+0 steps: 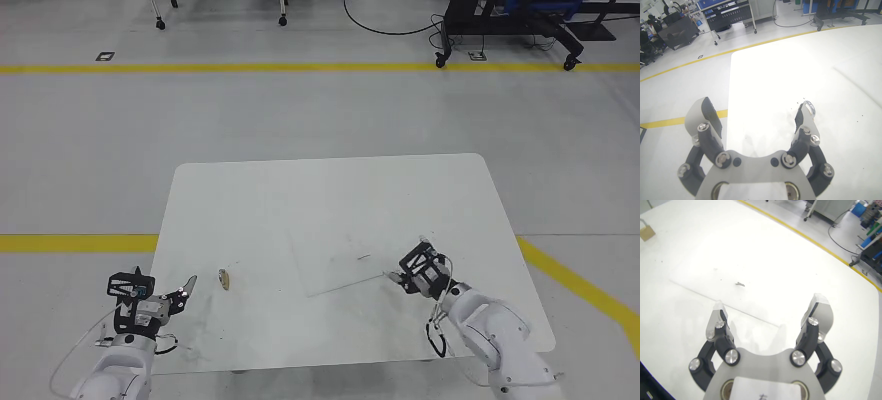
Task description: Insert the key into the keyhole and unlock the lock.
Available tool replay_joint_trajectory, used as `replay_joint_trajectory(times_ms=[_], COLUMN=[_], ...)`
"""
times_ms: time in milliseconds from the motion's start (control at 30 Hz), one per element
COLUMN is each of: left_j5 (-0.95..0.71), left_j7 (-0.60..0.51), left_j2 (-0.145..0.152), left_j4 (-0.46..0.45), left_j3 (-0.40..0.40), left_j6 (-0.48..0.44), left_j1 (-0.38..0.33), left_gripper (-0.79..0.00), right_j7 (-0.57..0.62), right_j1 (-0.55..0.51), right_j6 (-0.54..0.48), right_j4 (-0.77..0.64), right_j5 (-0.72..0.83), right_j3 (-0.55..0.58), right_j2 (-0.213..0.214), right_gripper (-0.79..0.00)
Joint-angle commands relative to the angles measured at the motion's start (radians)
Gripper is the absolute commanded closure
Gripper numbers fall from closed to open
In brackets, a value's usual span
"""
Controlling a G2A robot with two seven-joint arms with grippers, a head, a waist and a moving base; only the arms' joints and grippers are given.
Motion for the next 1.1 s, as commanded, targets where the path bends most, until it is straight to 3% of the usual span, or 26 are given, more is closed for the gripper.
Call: replay_joint_trajectory(times_ms=[0,67,200,267,500,567,600,633,1067], left_j5=[0.0,0.0,0.0,0.0,0.0,0.0,0.0,0.0,0.0], left_j7=[0.0,0.0,0.0,0.0,0.0,0.0,0.0,0.0,0.0], left_j2=[0.0,0.0,0.0,0.0,0.0,0.0,0.0,0.0,0.0], left_j4=[0.0,0.0,0.0,0.0,0.0,0.0,0.0,0.0,0.0], left_j3=[0.0,0.0,0.0,0.0,0.0,0.0,0.0,0.0,0.0], left_j6=[0.0,0.0,0.0,0.0,0.0,0.0,0.0,0.0,0.0], left_j1=[0.0,0.0,0.0,0.0,0.0,0.0,0.0,0.0,0.0], left_gripper=[-0.785,-0.785,-0.785,-0.785,-0.785,-0.785,-0.785,-0.785,-0.785], right_j7=[0.049,0.088,0.143,0.155,0.159,0.176,0.182,0.187,0.104], right_j1=[0.065,0.119,0.208,0.242,0.294,0.302,0.305,0.307,0.161], right_j6=[-0.029,-0.062,-0.096,-0.11,-0.193,-0.201,-0.205,-0.203,-0.136], right_j4=[0.039,0.077,0.167,0.204,0.263,0.278,0.281,0.283,0.128], right_j5=[-0.032,-0.048,-0.025,0.001,0.06,0.084,0.095,0.098,0.046], right_j3=[-0.047,-0.1,-0.169,-0.195,-0.236,-0.244,-0.248,-0.251,-0.15], right_j2=[-0.003,-0.008,-0.021,-0.027,-0.033,-0.034,-0.035,-0.036,-0.006], right_gripper=[-0.545,-0.493,-0.489,-0.382,-0.311,-0.2,-0.028,0.0,0.0])
